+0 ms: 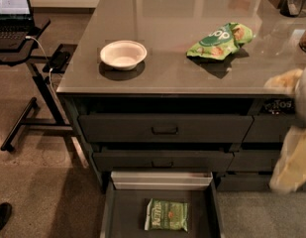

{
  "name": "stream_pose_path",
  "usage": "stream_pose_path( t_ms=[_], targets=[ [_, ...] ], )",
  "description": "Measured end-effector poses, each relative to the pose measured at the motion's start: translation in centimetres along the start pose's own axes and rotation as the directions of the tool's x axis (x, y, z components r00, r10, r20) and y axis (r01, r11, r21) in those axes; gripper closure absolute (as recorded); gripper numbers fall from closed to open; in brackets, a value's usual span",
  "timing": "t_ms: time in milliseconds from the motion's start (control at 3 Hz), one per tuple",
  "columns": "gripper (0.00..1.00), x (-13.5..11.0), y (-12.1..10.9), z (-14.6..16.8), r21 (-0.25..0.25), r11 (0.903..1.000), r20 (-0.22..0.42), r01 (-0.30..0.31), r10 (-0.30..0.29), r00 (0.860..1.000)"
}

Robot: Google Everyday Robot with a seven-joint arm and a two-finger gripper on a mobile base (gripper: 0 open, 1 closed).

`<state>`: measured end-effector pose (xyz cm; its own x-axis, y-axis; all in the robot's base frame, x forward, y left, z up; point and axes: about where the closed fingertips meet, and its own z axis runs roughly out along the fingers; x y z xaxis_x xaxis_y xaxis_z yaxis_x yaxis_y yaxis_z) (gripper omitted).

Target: Pick green jalapeno chip bag from bottom drawer and place on counter

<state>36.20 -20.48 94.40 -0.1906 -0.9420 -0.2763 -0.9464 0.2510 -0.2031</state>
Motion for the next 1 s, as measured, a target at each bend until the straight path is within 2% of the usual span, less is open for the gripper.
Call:
stream_pose_path(
  t_ms=[333,667,1000],
  targets=[
    [0.0,0.6,4.8,3.9,-0.044,0.9986,0.102,0.029,-0.025,0.994],
    [0.0,0.4,8.6,10.9,-0.129,0.9876,0.22,0.089,-0.059,0.974],
    [0.0,1.4,10.8,12.8,-0.175,0.9788,0.216,0.107,-0.068,0.974]
  ],
)
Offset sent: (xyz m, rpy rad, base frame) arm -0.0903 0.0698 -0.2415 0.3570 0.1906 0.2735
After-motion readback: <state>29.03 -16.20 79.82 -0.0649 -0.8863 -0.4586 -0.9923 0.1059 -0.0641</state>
